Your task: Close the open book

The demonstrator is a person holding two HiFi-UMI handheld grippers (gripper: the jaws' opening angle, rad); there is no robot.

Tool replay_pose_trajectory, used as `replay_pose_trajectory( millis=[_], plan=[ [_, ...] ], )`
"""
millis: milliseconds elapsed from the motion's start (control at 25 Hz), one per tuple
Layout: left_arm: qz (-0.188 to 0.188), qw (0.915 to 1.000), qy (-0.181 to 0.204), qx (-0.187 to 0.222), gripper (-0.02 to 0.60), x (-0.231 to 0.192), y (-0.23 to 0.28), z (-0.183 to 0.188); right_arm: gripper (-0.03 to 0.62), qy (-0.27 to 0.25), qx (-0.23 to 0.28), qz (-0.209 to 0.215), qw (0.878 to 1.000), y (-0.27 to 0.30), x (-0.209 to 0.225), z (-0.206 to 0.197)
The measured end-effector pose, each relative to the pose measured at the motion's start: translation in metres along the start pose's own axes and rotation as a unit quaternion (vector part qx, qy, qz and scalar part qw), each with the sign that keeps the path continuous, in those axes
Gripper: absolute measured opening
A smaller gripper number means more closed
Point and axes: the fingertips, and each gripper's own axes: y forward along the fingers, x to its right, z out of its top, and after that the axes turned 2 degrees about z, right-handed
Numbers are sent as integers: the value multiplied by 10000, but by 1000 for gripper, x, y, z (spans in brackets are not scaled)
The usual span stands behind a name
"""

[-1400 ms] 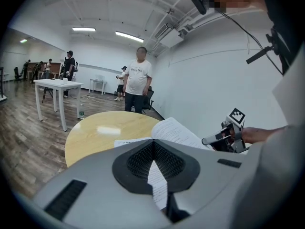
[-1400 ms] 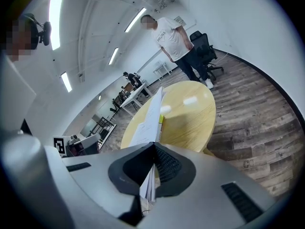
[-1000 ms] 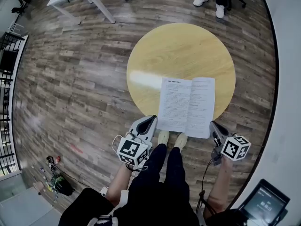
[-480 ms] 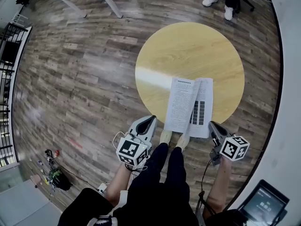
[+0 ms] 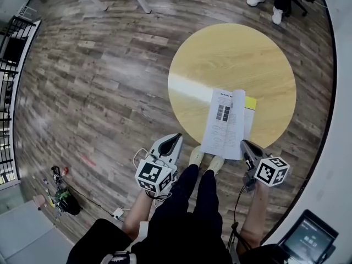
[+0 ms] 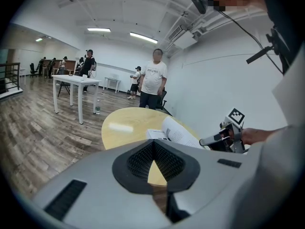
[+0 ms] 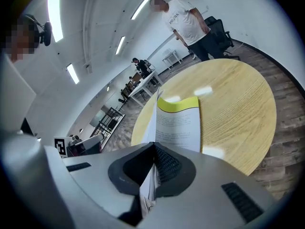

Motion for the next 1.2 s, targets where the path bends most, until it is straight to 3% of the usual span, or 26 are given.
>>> replay_pose_trajectory(
  millis=[720, 1200],
  plan=[
    [488, 9982, -297, 161, -2, -47, -32, -10, 8, -454, -782, 359, 9953, 79, -54, -20],
    [938, 9921, -800, 241, -2, -75, -69, -30, 11, -878, -1378, 171, 9864, 107, -60, -33]
  ],
)
